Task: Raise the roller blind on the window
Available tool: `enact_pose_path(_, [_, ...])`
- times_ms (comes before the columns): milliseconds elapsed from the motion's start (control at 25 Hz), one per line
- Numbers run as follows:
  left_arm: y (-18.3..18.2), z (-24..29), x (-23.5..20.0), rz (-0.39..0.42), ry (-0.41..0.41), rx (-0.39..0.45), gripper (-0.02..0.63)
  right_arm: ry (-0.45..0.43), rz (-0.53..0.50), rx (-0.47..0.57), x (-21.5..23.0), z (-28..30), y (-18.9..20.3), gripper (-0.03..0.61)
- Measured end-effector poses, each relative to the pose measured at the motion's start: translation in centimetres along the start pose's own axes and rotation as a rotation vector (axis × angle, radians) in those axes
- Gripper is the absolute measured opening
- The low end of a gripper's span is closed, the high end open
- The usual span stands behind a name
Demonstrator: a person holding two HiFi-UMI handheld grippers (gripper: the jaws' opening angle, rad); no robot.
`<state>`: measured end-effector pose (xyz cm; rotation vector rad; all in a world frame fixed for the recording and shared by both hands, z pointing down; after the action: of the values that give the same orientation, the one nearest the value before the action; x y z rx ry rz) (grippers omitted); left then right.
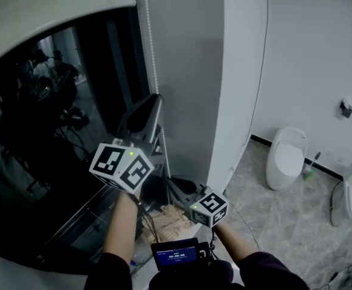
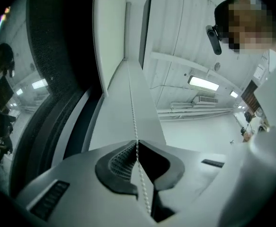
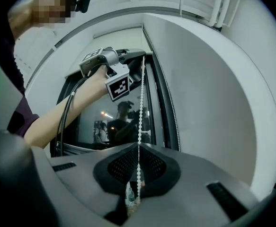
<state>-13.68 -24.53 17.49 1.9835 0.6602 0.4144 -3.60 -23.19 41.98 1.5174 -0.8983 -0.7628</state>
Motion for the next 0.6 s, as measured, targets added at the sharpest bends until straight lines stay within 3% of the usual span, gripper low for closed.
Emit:
enact_pose_path(200, [-0.1,-0.4,0.1,0.011,0.014,0.012,0.017,-0.021,0.03,-0.024,0.4,-0.3,0.3,0.012])
enact_pose_path(280, [0.5,-0.9,-0.2,0.009,0.006,0.004,0.017,-0.008,0.066,0.026,1.8,-0.7,-1.5,0.015])
enact_pose_path(400, [3.6,-1.9,-0.9,-0.024,-0.007,-0.056,0.017,-0.001,0.112,0.185,3.9,-0.8,-8.6,0.026])
enact_pose_path(600, [10.1,-5.3,-0.3,-0.11,-0.013,-0.131,0.017,-0.031,-0.035,0.296,4.5,1.6,-20.1,0.03])
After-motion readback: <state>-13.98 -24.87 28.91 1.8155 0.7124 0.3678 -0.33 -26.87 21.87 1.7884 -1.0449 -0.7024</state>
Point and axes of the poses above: the fingertips, and each gripper's own axes: z forward along the fingers, x to its right, y out of its underside, the point moved 7 cm from there along -z, backward along the fingers, and after that the axes turned 3 degrees about -z, right-handed, at the moved point
